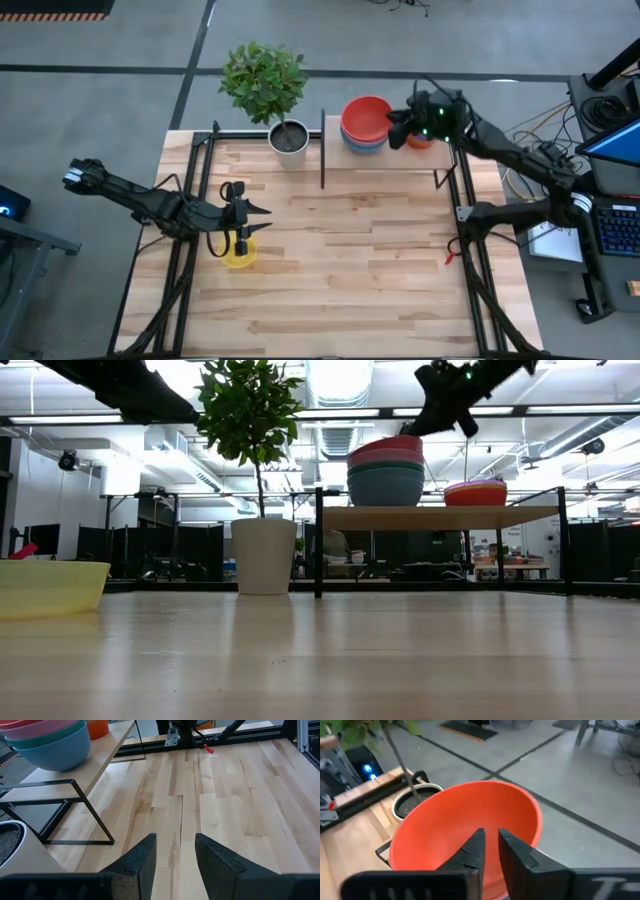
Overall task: Place and stack bowls onto a shelf
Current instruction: Stack the orange bowl on top of the pink bowl on the shelf
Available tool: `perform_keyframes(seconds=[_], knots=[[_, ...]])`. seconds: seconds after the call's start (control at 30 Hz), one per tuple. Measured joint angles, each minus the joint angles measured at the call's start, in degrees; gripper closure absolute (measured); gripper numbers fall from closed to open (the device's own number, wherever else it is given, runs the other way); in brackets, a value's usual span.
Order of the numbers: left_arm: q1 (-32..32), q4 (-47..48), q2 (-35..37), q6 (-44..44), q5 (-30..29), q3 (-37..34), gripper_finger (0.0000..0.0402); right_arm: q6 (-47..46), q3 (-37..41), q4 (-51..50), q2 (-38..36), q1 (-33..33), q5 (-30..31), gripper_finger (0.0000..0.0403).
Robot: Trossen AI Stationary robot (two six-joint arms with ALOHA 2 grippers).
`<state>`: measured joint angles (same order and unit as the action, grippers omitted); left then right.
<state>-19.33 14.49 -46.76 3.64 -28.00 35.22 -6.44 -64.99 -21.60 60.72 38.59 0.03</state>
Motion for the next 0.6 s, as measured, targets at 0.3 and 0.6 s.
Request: perform_keyframes(seconds=[0.3,0.6], knots=[[-0.01,-0.99,0.00,-0.17,0.01,0.00,0.0283,-2.53,12.56,11.69,-4.84,-0.09,0.07,0.0394],[-0.01,-1.06,0.00,-0.17,0.02,0.00,0.0283,-2.92,11.42,11.72,-8.76,-3.21,-1.57,0.0394]])
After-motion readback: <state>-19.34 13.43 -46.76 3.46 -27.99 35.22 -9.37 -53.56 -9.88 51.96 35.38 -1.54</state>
